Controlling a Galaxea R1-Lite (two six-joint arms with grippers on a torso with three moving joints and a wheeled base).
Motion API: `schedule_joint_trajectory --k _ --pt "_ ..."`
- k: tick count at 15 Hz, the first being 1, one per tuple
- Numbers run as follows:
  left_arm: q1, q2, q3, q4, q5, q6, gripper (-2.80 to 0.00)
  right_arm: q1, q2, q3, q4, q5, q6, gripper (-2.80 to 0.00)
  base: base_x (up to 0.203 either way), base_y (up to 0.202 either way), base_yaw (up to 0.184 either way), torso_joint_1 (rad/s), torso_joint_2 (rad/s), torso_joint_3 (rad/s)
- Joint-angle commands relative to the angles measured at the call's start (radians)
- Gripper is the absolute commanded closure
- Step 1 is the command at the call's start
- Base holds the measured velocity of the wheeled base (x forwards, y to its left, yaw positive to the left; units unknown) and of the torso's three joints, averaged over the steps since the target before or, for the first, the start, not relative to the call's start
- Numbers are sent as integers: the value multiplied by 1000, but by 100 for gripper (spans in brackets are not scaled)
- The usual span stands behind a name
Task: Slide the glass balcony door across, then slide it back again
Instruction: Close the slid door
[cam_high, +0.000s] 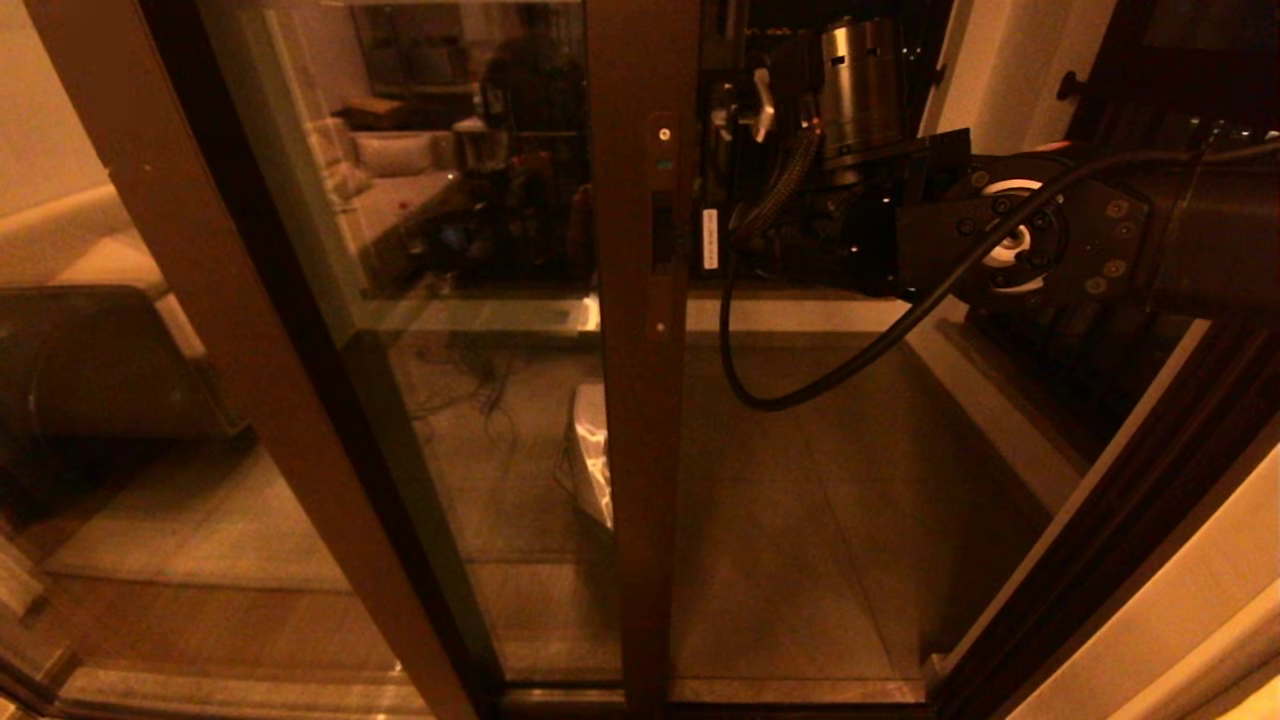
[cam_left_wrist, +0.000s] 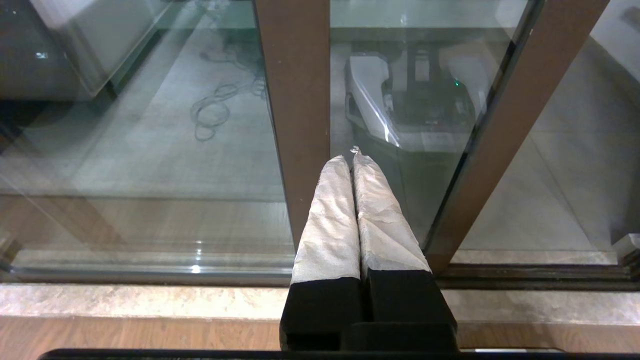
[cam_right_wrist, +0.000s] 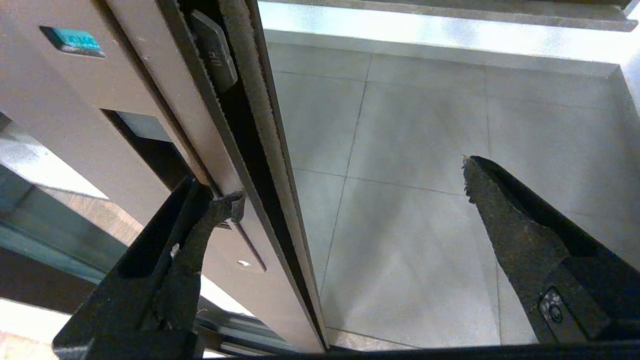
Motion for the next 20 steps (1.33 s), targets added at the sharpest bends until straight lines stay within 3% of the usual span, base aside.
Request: schedule_joint_trajectory --k 1,15,20 --pt "0 0 0 1 0 0 0 -4 -2 0 3 -4 1 -280 0 0 0 0 0 0" --pt "0 0 0 1 0 0 0 -46 -36 43 1 -6 -16 -280 0 0 0 0 0 0" --pt "0 0 0 1 0 0 0 -62 -88 116 0 -4 -22 -280 0 0 0 0 0 0"
